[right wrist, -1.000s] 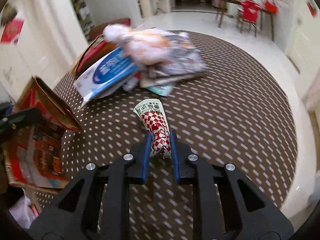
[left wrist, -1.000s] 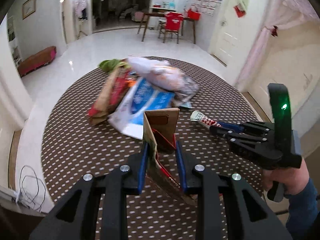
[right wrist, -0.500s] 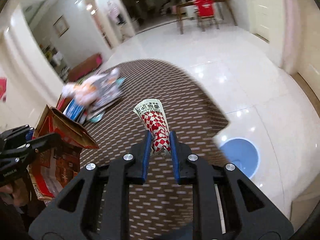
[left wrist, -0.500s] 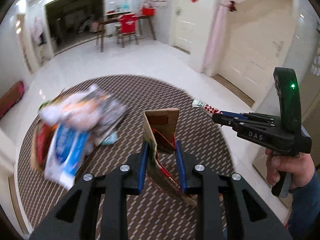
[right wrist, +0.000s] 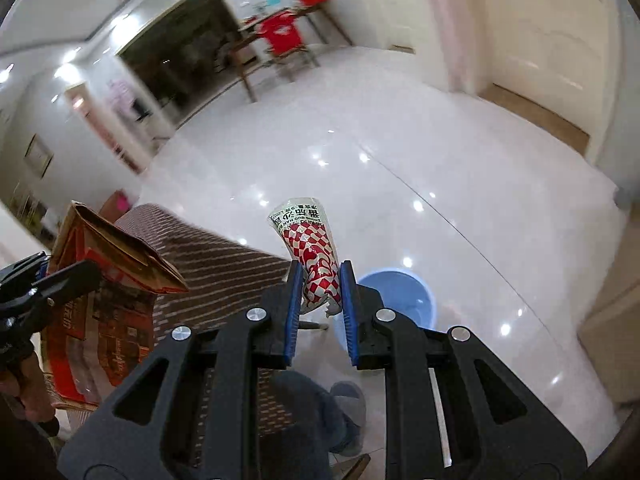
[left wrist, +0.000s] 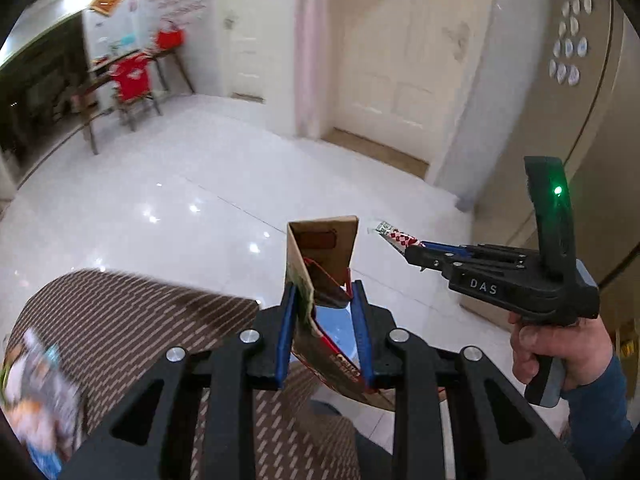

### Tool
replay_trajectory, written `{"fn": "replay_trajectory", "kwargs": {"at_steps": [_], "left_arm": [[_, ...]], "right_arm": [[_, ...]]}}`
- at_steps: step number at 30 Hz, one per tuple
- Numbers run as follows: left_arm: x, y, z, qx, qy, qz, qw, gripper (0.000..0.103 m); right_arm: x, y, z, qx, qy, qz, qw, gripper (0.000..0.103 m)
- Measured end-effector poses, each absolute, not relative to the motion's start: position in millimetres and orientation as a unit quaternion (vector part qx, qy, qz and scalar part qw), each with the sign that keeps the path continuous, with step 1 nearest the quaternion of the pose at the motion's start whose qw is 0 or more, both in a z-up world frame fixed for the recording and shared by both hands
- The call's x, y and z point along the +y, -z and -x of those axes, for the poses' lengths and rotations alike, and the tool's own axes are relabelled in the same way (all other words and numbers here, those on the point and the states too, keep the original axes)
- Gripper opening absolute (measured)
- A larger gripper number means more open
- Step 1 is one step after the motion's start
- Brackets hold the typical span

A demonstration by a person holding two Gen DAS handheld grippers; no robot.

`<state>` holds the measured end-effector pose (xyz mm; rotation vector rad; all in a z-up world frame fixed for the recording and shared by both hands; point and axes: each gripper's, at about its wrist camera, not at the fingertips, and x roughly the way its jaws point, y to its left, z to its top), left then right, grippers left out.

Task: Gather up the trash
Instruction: 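Carry both items to the blue wastebasket and open both tools to drop them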

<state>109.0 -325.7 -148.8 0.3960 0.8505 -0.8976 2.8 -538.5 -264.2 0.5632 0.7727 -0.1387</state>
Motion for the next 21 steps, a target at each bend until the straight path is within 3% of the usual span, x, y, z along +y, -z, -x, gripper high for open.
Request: {"fn": "replay_trajectory", "kwargs": {"at_steps": [12,15,16,17,18,19,20,21], "left_arm": [[-437,277,-182,0.505,0.403,-0.299,0.702,0.027],[-450,303,-198,0.539,0.393,-0.324,0.670,0.031],[-453,308,-202,0.548,0.394,-0.326,0.661,0.036],[-457,312,-206,0.549,0.391,-0.332,0.659,0.056],[-459,315,-210,0.544,0.382,-0.341,0.665,0.068],[-461,316,-211,0.535,0.374,-0.349,0.673,0.084],[-461,315,-212,0.529,0.368,-0.353,0.678,0.085],[-459,315,-212,0.528,0.364,-0.356,0.679,0.085]], "right_arm": [[-597,393,-62,0.460,0.079,-0.375,0.801,0.019],[-606,415,-72,0.467,0.072,-0.404,0.783,0.022],[-608,421,-75,0.468,0.072,-0.415,0.777,0.022],[-611,429,-78,0.467,0.069,-0.430,0.769,0.024],[-612,434,-77,0.468,0.067,-0.441,0.763,0.029],[-613,439,-77,0.468,0.066,-0.451,0.757,0.052],[-615,442,-77,0.467,0.070,-0.460,0.752,0.068],[-614,445,-68,0.463,0.073,-0.470,0.748,0.069]]}}
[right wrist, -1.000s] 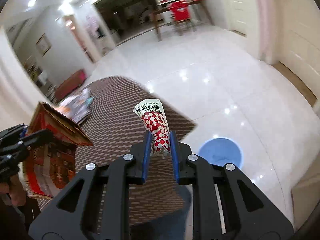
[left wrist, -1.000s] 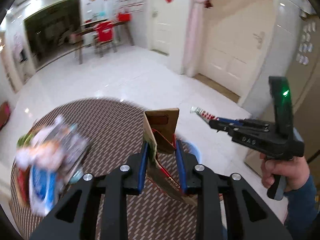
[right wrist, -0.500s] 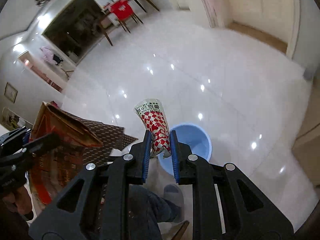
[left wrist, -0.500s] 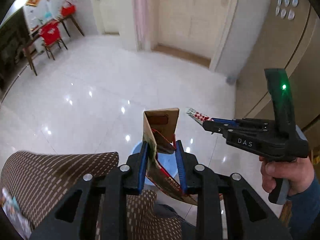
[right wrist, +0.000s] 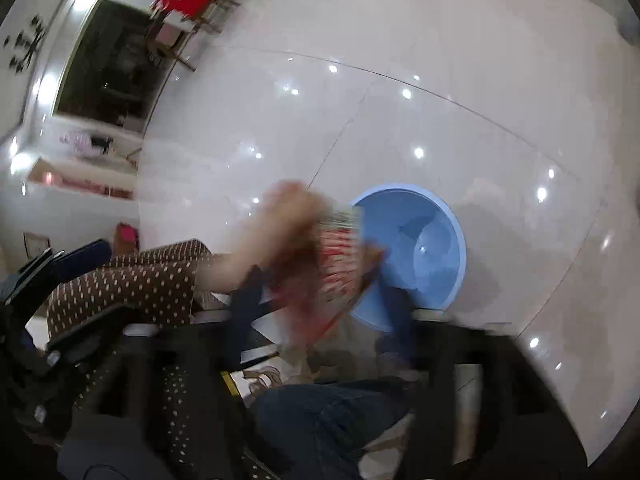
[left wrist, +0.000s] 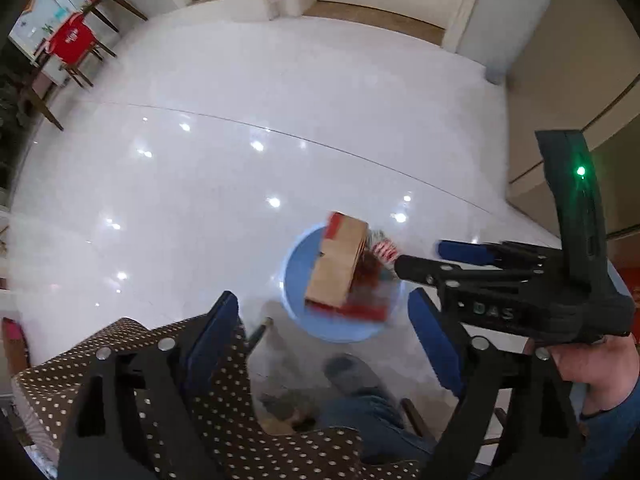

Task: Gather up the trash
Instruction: 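Carry both items to the blue wastebasket and open both tools to drop them, then move both tools back over the trash pile on the table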

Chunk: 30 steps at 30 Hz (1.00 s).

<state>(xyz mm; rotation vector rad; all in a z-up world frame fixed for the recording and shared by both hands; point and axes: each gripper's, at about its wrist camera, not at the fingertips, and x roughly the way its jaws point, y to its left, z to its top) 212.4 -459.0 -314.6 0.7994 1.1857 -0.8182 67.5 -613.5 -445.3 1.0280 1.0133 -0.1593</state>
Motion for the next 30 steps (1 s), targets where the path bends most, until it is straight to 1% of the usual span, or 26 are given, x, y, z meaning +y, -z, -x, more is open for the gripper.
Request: {"fn": "replay_trajectory", "kwargs": {"at_steps": [1,3,4,5,7,10,14,23,30], "left_arm": [[-457,315,-215,0.528,0.363,-0.356,0.680,0.085],[-450,309,-213,0.524,0.356,-0.356,0.687,0.085],[-447,307,-212,0.520,0.353,-0.355,0.692,0.086],[-443,302,-211,0.514,0.351,-0.354,0.698,0.086],[-439,291,-207,0.501,0.346,-0.349,0.712,0.087],[-435,272,-205,0.485,0.341,-0.331,0.734,0.090],[-409,241,-192,0.461,0.337,-0.302,0.764,0.090],[-349,182,-163,0.418,0.329,-0.229,0.815,0.092],[-276,140,-142,0.379,0.301,-0.158,0.860,0.092]], "right_arm": [[-614,447,-64,0.460,0.071,-0.476,0.746,0.069],[-613,444,-60,0.460,0.074,-0.473,0.748,0.073],[-613,444,-61,0.460,0.078,-0.469,0.750,0.078],[-612,441,-62,0.459,0.080,-0.468,0.751,0.085],[-608,434,-56,0.453,0.087,-0.466,0.755,0.096],[-600,416,-46,0.439,0.101,-0.457,0.767,0.097],[-593,389,-51,0.434,0.120,-0.428,0.784,0.097],[-553,288,-28,0.376,0.116,-0.367,0.843,0.097],[-501,202,-26,0.313,0.083,-0.324,0.889,0.097]]}}
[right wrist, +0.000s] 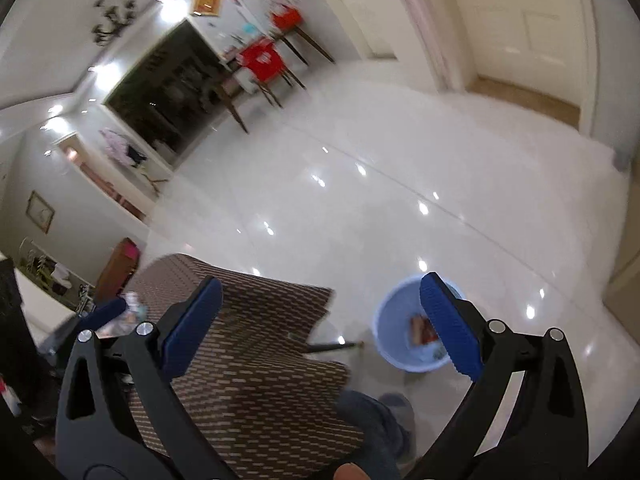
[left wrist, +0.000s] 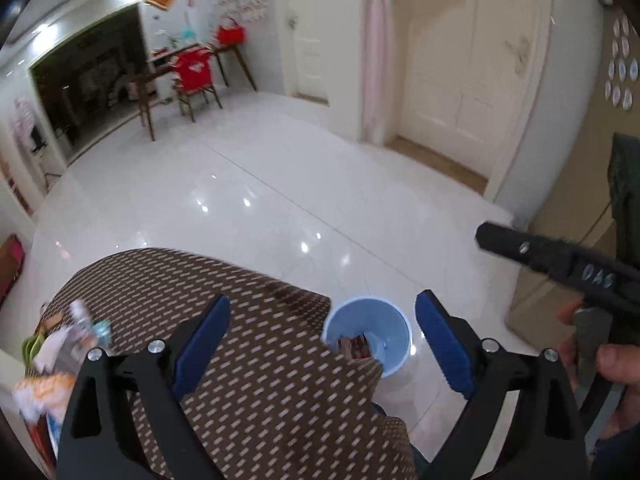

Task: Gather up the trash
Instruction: 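Move both tools back over the trash pile on the table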

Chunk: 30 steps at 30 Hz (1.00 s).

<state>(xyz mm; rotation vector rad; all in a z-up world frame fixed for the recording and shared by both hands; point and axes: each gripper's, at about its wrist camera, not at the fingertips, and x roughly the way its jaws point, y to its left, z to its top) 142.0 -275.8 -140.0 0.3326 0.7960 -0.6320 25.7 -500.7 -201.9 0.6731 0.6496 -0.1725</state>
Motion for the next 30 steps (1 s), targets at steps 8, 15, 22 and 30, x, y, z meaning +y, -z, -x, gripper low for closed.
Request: {"fn": "replay_trajectory", "kwargs": {"at_steps": [8,15,22,30], "left_arm": [[-180,110,-129,0.339,0.234,-0.098,0.906,0.094],[-103,103,-120,0.326,0.163,-0.065,0.929,0.094],[-31,108,-106,0.320,0.112,-0.031,0.940,0.094],[42,124,-101,0.316,0.047,-0.001,0.947,0.094]], "right_arm": [[-406,141,-46,0.290,0.016,-0.226,0.930,0.097],[-320,134,-74,0.313,-0.047,-0.152,0.936,0.097],[-251,137,-89,0.326,-0.096,-0.116,0.933,0.097],[-201,156,-115,0.349,-0.141,-0.080,0.923,0.097]]}}
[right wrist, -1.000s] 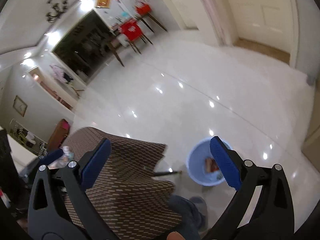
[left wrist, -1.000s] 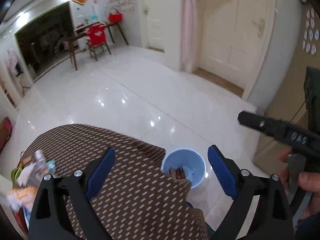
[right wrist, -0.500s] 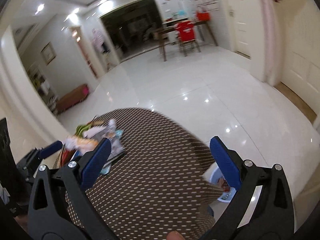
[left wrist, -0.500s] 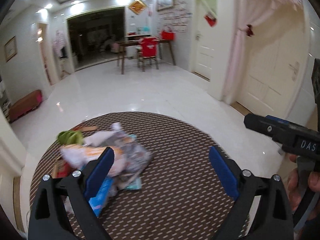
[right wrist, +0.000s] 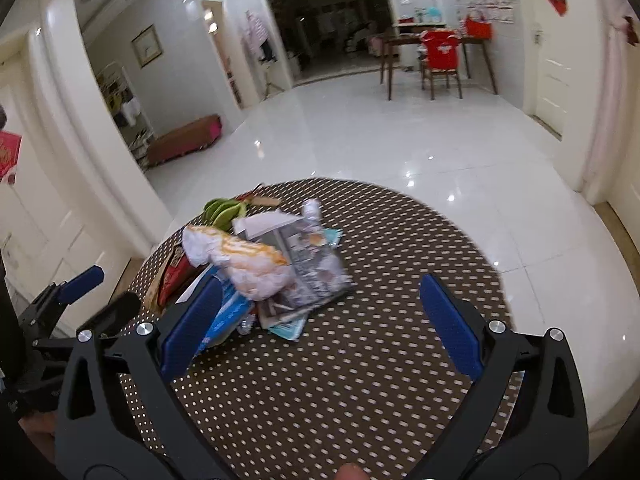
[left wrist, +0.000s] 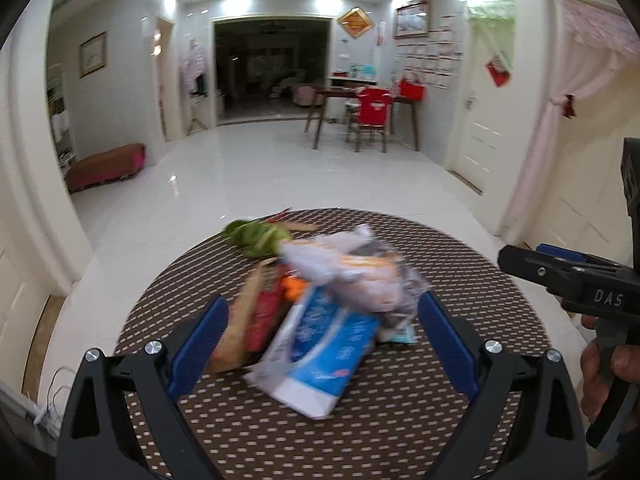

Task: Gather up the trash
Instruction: 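Move both tools back over the trash pile on the table, then grasp the brown-red snack bag with the left tool while the right tool grasps the white plastic bag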

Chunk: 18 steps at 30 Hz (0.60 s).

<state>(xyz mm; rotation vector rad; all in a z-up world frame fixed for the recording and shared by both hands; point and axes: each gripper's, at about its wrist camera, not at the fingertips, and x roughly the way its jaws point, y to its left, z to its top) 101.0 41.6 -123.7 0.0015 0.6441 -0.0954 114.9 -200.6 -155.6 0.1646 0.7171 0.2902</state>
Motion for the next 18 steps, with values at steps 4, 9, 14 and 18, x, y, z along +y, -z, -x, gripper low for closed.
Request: {"fn": "replay_trajectory", "kwargs": {"at_steps": [4,9,14,18], "left_arm": [[68,136,-116,0.327,0.019,-0.002,0.945,0.094],[85,157,-141,0.351,0.002,-0.011,0.936,0.094],[95,179,-167,0.380,0.012,-0.010,0.925,0.093],[90,195,-181,0.409,0.031,-0.016,0.912,0.072]], "right_arm": [[-178,166,-129,0.358,-0.164,-0.059,0.917,0.097],[-156,179,-148,0.369,-0.185,-0.041,0.910,0.097],[-131,193,-168,0.383,-0.216,-0.013,0.898,0.097],[-108,209,-186,0.395,-0.237,0.013,0.888,0.097]]}}
